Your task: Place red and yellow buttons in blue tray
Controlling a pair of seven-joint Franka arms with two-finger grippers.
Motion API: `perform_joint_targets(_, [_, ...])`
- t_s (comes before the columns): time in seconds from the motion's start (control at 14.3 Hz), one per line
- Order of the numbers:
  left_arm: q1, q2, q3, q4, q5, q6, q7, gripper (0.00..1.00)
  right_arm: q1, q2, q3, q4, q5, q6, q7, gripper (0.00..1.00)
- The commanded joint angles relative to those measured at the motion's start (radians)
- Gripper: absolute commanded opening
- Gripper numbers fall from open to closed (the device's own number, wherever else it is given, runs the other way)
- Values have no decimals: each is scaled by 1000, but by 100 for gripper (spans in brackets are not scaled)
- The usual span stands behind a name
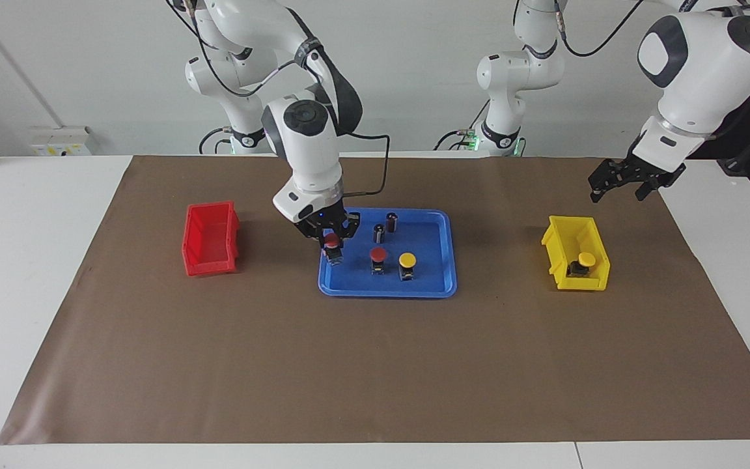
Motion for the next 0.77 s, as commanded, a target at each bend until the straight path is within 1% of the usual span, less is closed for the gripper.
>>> perform_joint_targets(0.0, [-16,-24,23,-180,-12,197,2,98,9,23,-3,26,20,24,34,16])
perform_joint_targets(0.07, [-16,7,23,-206,-12,254,2,96,11,28,-3,26,21,38,35,16])
perform_joint_targets(0.21, [-13,65,23,-220,-12,334,2,92,14,49,-2,25,23,59,38,17])
perform_joint_targets(0.28, [-4,87,26,-225,-12,360,2,88,17,54,-2,23,21,66,43,17])
perform_joint_targets(0.42, [4,90,29,-268,-12,412,4,78,32,81,-3,25,21,76,64,19])
perform_joint_targets(0.63, [10,95,30,-288,-12,435,1,70,46,95,-3,19,21,79,67,21])
perform_joint_targets(0.7, [10,96,30,-291,-12,444,2,68,46,95,-3,17,21,73,67,24])
